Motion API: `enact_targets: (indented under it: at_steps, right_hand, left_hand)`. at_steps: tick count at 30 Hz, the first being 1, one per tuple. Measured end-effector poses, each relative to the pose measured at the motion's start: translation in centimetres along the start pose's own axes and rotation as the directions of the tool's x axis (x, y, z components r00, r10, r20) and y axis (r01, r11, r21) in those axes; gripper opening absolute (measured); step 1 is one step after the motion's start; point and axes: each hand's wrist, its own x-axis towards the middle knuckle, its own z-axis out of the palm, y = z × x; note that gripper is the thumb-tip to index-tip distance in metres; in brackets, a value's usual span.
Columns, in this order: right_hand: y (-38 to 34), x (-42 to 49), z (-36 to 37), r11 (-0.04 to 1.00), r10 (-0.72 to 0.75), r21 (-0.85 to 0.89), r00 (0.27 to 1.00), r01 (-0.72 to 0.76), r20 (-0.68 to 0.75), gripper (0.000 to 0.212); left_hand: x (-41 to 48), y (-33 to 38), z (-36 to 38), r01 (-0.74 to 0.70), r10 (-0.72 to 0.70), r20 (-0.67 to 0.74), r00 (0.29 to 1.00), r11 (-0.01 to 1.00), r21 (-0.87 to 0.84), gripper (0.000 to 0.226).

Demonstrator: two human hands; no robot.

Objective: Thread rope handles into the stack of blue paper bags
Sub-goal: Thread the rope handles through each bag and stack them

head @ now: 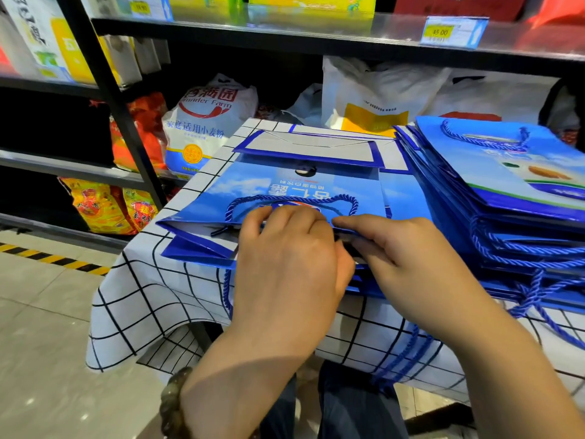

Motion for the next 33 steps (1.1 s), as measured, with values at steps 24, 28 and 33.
enact_targets:
  at_steps: [24, 28, 33]
  right_hand:
    - [-0.3, 0.7, 0.6, 0.881, 0.356, 0.399, 0.913, -0.256, -0.200, 0.018]
    - [-0.1, 0.3, 0.4, 0.928, 0.270, 0.303, 0.951, -0.216, -0.149, 0.019]
    - [1.1, -0.8, -0.1, 0.957, 0.249, 0.240, 0.885, -0.163, -0.392, 0.010]
  left_hand:
    - [-1.3, -1.8, -0.4, -0.076, 0.091, 0.199, 0.976, 0.994, -0.079, 0.040]
    - [-0.8, -1.5, -0.5, -0.141, 0.141, 0.264, 0.954, 0.990, -0.020, 0.042]
    - [1.0, -1.3, -2.0, -0.148, 0.164, 0.334, 0.928, 0.986, -0.073, 0.043]
